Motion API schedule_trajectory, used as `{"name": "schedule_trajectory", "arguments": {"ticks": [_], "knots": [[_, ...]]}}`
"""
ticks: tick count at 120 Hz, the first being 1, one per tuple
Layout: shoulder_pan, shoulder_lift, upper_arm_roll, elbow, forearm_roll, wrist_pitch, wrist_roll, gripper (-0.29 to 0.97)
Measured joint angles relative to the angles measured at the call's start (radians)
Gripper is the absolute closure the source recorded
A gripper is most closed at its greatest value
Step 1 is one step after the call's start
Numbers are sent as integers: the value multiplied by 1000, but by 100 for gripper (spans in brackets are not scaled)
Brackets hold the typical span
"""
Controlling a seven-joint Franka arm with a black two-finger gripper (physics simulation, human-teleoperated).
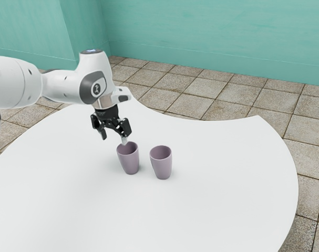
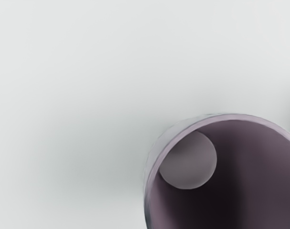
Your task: Place the left cup onto the right cup
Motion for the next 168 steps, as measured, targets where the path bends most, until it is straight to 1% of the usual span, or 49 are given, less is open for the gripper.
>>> {"name": "schedule_trajectory", "arguments": {"ticks": [68,104,108,112,128,139,153,168], "knots": [[4,69,1,15,-3,36,-5,0],[5,94,1,15,-5,86,-7,0],[5,94,0,15,-4,88,-7,3],[4,94,1,15,-3,90,-7,9],[1,94,-1,15,2,95,-6,39],[1,94,-1,15,2,98,-6,54],[0,94,-1,15,-1,99,-7,66],[0,94,-11,15,-2,101,-9,72]]}}
